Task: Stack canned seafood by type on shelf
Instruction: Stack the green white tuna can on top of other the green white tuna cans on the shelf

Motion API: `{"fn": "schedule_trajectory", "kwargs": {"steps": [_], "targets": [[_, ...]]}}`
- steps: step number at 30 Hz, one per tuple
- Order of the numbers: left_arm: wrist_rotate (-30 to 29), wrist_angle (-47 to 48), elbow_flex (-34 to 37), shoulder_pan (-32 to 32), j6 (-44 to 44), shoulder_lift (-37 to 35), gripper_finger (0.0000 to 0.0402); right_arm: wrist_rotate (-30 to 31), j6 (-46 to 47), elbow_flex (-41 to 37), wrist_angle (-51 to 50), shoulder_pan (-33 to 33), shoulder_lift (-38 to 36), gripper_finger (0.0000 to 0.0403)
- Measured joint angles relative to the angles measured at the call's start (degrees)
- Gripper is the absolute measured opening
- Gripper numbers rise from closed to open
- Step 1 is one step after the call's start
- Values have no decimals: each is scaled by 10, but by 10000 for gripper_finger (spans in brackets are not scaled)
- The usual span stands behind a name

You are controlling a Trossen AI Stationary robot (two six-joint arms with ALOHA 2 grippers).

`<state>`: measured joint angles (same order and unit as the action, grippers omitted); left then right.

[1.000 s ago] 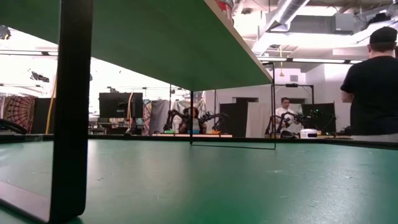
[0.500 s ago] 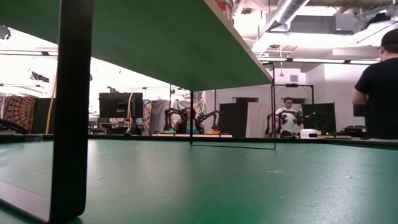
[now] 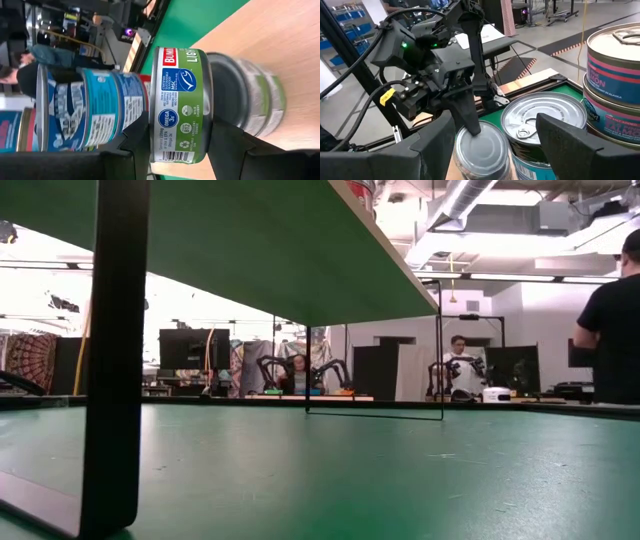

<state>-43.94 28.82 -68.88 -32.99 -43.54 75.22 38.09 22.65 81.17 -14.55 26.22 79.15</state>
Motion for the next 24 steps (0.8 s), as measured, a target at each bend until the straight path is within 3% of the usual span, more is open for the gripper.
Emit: {"fn": "schedule_trajectory", "kwargs": {"steps": [14, 24], "targets": [[-6, 1, -1, -3, 19, 42, 158, 0, 9, 0, 1, 0, 0, 301], [-16, 11, -1, -3, 53, 43, 230, 0, 25, 0, 0, 1, 0, 301]]}}
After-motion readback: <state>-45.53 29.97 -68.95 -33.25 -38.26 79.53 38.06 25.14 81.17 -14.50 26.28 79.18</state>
